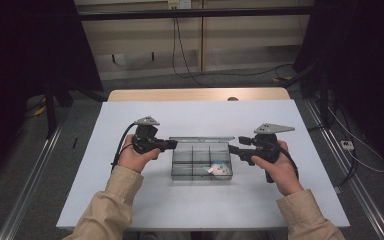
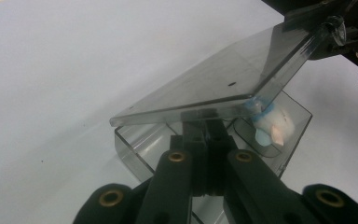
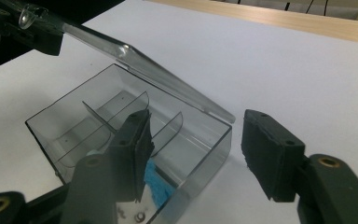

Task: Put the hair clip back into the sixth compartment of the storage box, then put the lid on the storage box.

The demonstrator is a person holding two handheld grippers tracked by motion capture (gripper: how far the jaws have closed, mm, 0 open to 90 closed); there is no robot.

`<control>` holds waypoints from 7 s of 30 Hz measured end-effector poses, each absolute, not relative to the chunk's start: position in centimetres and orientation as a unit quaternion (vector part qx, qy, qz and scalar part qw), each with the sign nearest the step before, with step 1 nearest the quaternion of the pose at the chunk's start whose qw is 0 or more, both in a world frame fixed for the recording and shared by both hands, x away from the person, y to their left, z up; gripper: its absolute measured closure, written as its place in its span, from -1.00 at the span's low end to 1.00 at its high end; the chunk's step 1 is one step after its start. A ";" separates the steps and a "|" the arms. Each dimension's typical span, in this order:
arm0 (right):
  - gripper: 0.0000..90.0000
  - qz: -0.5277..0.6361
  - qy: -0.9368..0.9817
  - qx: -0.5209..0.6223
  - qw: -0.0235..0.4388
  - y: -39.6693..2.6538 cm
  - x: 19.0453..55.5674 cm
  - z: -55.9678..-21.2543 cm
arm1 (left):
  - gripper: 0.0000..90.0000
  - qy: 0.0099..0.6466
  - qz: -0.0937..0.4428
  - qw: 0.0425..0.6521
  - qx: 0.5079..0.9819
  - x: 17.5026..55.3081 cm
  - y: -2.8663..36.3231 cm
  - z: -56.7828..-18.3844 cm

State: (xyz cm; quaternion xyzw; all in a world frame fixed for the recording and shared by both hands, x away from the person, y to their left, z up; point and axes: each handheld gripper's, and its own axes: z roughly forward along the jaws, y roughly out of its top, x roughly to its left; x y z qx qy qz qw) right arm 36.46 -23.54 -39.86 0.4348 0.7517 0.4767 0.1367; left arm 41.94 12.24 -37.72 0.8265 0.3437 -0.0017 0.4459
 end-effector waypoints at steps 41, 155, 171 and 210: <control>1.00 0.511 0.759 0.392 0.095 -22.5 35.8 -40.3 | 1.00 0.335 -0.003 0.448 0.829 41.0 12.4 -38.4; 1.00 0.472 0.800 0.362 0.078 -23.0 32.1 -43.2 | 1.00 0.336 -0.013 0.436 0.835 36.8 14.3 -42.1; 0.94 0.472 0.800 0.360 0.083 -23.0 31.3 -43.2 | 0.91 0.342 -0.013 0.440 0.830 35.9 16.1 -42.2; -0.68 0.441 0.775 0.426 0.156 -27.2 29.1 -44.1 | -0.68 0.356 0.038 0.434 0.827 35.4 20.1 -42.9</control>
